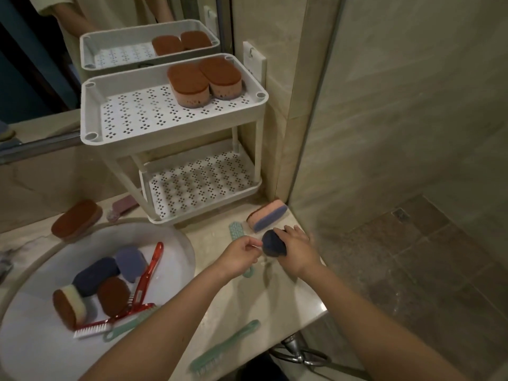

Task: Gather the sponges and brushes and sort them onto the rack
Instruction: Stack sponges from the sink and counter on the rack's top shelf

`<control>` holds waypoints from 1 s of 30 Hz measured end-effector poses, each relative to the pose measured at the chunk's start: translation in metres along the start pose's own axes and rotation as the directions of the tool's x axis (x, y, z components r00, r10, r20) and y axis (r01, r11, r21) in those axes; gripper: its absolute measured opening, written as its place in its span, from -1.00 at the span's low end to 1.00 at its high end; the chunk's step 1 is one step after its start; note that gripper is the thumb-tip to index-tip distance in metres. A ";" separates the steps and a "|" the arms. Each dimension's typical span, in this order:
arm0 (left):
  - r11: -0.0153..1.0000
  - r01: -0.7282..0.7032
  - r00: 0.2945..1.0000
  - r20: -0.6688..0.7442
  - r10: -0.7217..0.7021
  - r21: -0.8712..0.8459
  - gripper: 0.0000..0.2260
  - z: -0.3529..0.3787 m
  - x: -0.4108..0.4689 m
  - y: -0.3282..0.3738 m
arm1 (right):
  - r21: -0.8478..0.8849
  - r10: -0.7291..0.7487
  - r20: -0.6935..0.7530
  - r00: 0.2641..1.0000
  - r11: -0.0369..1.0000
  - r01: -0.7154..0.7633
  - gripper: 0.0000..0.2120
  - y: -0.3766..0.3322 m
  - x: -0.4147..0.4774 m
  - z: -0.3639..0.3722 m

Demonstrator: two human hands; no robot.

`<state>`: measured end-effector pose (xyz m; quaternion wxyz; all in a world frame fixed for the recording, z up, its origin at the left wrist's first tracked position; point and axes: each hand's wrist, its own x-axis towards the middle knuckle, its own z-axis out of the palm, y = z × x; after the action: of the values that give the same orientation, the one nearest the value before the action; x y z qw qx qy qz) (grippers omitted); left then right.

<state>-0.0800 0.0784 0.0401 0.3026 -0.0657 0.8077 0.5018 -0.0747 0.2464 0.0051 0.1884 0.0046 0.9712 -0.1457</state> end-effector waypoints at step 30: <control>0.963 -0.024 0.952 -0.301 -0.060 -0.269 -0.58 -0.049 0.013 -0.002 | 0.322 0.024 -0.344 0.939 0.942 0.094 -0.74 -0.052 0.027 -0.033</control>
<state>-0.1103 0.0381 0.0463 0.1663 -0.1906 0.7684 0.5878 -0.1154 0.2053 0.0388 0.0104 0.0442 0.9503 -0.3080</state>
